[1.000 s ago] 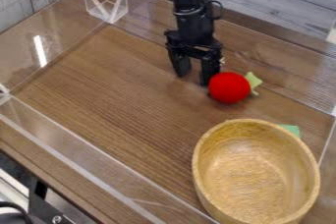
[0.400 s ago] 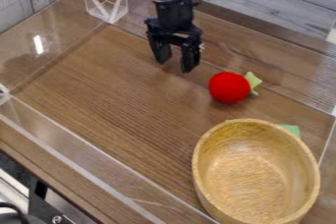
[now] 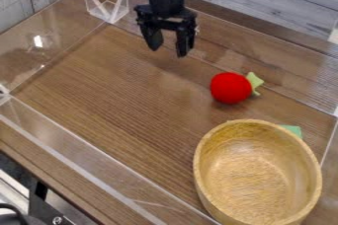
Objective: Move the red object to the right side of the table
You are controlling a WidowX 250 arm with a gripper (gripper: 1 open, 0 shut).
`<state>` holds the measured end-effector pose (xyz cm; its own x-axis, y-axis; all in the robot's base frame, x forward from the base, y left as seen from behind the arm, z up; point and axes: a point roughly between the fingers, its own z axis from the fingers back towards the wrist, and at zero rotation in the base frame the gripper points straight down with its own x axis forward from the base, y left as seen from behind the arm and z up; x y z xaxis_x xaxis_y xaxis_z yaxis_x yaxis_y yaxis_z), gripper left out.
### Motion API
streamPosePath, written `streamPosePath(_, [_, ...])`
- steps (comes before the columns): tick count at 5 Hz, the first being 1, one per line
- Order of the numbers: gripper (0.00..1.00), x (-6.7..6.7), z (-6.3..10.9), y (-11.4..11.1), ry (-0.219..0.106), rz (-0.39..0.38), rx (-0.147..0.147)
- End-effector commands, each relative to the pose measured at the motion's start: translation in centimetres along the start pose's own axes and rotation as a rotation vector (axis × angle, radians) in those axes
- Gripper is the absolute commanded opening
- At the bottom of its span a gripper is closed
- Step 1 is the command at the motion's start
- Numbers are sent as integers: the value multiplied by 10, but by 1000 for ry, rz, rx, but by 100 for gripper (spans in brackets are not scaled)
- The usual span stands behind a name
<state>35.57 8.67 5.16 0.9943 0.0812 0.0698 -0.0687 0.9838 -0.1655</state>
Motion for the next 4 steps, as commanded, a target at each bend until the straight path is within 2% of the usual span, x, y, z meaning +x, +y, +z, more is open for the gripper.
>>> streamPosePath(1, [100, 18, 40, 2, -119, 48, 29])
streamPosePath(3, [100, 24, 32, 19, -134, 77, 26])
streamPosePath(4, [100, 23, 36, 21, -147, 117, 29])
